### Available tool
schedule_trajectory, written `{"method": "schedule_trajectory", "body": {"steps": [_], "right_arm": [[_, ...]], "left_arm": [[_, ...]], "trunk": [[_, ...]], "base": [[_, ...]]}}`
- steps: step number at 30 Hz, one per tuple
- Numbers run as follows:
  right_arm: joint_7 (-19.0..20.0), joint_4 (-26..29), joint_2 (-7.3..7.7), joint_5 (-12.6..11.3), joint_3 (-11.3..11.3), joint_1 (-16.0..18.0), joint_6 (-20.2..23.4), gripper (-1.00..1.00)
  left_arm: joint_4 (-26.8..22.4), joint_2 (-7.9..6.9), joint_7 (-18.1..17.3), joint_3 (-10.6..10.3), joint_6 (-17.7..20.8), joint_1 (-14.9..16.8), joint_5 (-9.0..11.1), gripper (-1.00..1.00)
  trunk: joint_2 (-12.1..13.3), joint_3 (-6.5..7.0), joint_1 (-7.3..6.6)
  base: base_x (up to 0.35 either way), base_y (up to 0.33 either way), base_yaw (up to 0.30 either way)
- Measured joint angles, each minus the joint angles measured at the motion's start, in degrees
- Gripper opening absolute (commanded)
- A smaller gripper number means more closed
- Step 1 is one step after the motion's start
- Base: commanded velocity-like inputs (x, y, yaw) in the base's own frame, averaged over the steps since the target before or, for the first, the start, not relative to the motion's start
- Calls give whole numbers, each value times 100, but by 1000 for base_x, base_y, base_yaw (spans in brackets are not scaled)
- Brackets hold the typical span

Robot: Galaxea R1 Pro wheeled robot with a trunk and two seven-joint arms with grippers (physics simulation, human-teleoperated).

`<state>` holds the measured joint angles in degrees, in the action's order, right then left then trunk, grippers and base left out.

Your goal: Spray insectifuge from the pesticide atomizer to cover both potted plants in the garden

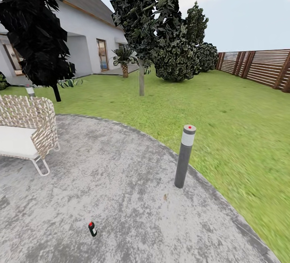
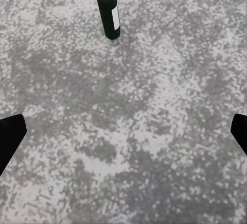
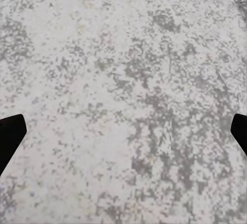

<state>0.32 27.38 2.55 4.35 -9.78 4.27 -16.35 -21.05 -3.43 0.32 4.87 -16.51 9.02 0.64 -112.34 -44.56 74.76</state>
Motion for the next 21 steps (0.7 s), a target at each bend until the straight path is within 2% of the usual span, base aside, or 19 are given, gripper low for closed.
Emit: {"method": "schedule_trajectory", "body": {"steps": [6,13,21], "right_arm": [[-5,0,2,151,-5,0,-15,100],[-9,0,12,179,-3,0,-22,100],[-15,0,21,182,-5,0,-25,100]], "left_arm": [[0,0,0,0,0,0,0,100],[0,0,0,0,0,0,0,100],[0,0,0,0,0,0,0,100]], "trunk": [[0,0,-1],[0,0,-2],[0,0,1]], "base": [[182,0,0],[291,0,0],[65,0,0]]}}
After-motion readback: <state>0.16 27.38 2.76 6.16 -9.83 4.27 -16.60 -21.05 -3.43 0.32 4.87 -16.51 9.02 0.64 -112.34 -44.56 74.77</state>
